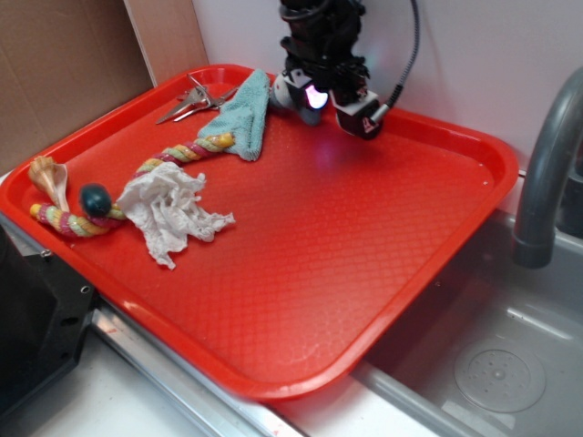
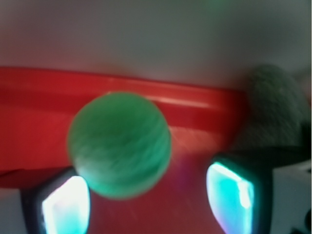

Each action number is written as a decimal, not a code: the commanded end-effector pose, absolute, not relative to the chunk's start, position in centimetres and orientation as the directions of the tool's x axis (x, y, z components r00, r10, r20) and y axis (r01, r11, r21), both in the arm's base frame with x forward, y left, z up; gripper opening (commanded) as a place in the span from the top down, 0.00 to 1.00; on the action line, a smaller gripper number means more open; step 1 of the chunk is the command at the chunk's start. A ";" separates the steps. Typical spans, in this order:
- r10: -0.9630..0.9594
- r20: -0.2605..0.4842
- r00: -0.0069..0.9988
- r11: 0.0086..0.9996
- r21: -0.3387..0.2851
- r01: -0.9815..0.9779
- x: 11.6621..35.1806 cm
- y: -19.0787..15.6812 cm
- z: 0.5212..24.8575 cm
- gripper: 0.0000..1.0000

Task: Grab the green ball.

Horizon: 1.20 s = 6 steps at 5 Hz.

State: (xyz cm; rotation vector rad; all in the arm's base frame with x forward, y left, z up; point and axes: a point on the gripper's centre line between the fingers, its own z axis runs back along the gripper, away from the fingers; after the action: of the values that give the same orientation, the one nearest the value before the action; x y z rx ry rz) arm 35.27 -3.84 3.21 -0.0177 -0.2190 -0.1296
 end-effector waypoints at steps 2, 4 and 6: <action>-0.160 0.278 0.947 0.983 -0.039 0.177 35.4 -5.4 7.4 1.00; -0.027 0.004 1.000 0.994 -0.107 0.027 27.2 -3.6 17.6 1.00; 0.037 0.016 0.999 0.996 -0.083 -0.035 21.6 -0.7 24.1 1.00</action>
State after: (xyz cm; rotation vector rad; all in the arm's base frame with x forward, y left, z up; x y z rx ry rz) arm 20.34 -0.78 21.87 -0.0832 0.0386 0.0151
